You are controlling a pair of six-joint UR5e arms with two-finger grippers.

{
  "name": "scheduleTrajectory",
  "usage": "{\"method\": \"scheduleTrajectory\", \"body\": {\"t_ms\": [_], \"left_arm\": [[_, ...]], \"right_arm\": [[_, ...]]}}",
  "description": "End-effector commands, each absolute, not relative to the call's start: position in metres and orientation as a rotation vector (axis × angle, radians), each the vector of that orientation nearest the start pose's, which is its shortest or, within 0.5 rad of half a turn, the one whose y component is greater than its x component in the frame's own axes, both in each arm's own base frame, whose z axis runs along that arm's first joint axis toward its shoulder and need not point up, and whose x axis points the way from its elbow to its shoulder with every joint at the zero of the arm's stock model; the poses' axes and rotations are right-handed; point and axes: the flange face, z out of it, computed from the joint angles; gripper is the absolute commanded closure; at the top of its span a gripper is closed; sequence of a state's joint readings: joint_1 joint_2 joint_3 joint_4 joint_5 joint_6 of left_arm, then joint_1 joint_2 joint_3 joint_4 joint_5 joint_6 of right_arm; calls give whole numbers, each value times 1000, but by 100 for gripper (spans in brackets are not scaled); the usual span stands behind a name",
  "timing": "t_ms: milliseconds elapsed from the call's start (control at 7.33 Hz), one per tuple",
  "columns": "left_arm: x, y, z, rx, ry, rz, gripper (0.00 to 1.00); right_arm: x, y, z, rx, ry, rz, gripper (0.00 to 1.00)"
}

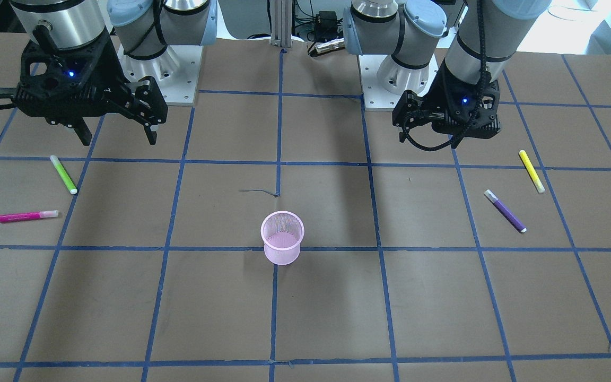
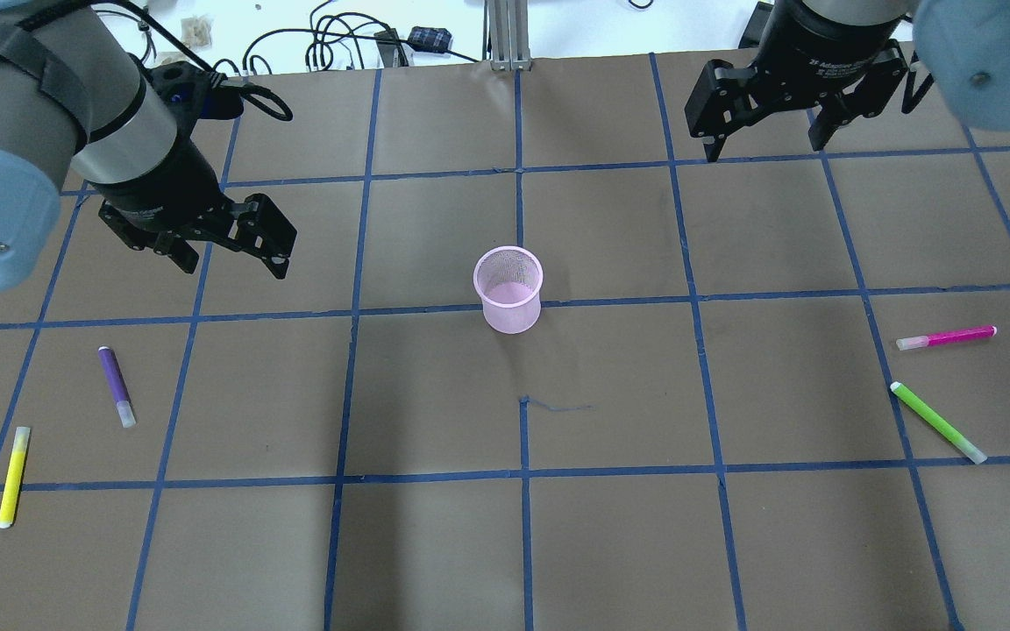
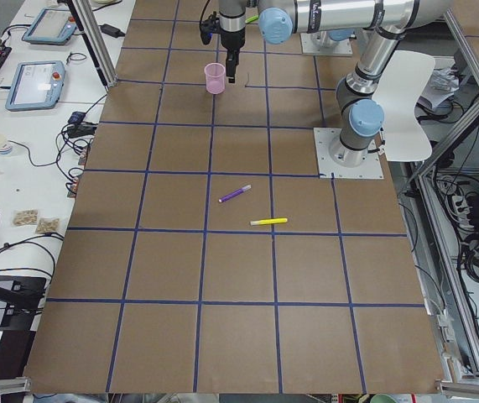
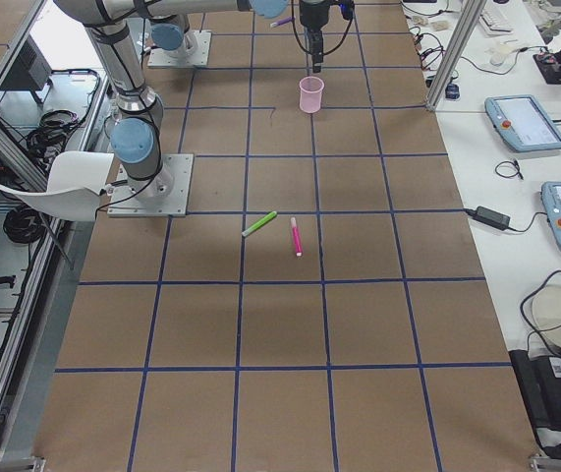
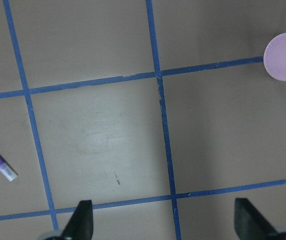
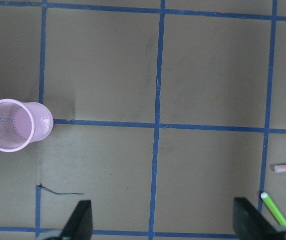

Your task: Insert purple and pink pens into pink cup

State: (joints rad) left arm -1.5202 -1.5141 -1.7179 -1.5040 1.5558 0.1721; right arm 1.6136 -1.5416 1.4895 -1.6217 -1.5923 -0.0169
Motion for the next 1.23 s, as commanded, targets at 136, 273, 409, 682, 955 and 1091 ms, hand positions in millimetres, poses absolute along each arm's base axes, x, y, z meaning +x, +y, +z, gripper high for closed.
{"method": "scheduleTrajectory", "body": {"t_ms": [136,273,409,682,955,1091], "left_arm": [[-112,-473,448,192,3166,19,0],[-112,-473,448,189,3167,19,0],[-112,-473,449,189,3166,17,0],[-112,-473,447,192,3168,23,0],[-111,-476,444,189,3168,11,0],[-111,-478,444,187,3167,7,0]], "right_arm": [[152,-508,519,-95,3156,-163,0],[151,-508,520,-114,3161,-165,0],[150,-509,522,-128,3164,-172,0],[111,-518,523,-20,3171,-156,0],[40,-527,520,-190,3179,-126,0],[1,-528,514,-235,3175,-93,0]]}}
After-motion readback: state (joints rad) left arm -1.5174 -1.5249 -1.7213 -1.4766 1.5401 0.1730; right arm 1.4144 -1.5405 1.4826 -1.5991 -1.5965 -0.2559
